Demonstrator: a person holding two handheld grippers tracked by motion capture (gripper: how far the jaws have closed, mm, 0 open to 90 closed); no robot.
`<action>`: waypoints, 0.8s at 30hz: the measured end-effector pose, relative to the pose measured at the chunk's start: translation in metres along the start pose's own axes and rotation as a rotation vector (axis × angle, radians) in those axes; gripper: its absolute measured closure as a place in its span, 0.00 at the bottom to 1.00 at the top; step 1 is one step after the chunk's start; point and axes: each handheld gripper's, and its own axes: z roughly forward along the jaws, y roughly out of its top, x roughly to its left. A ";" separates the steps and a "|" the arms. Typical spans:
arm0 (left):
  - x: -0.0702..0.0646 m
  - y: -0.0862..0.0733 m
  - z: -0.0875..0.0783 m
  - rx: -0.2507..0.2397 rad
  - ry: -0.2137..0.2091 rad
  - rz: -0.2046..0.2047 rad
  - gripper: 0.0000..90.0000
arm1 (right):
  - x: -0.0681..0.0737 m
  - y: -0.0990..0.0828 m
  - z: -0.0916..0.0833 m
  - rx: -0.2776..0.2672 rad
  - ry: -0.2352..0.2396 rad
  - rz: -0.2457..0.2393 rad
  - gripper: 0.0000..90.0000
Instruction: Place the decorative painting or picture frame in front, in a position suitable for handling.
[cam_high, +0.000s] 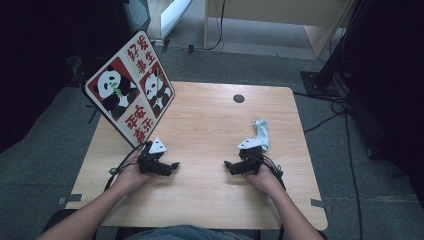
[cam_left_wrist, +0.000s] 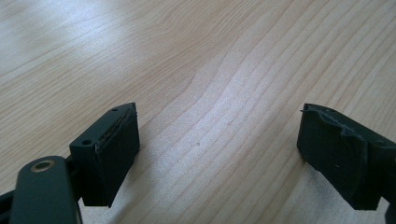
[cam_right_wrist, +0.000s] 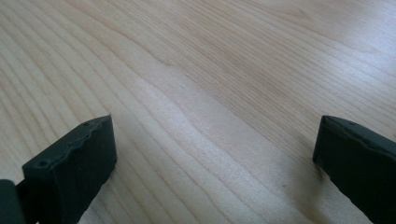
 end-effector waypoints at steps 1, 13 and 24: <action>0.000 0.000 0.000 0.000 0.000 0.000 0.15 | 0.000 0.000 0.000 0.000 0.001 -0.002 0.00; -0.004 0.002 0.002 0.000 -0.029 0.037 0.15 | 0.002 -0.001 -0.001 0.002 0.013 -0.013 0.00; -0.005 0.004 0.001 -0.005 -0.049 0.068 0.27 | 0.002 -0.001 -0.001 0.002 0.014 -0.014 0.00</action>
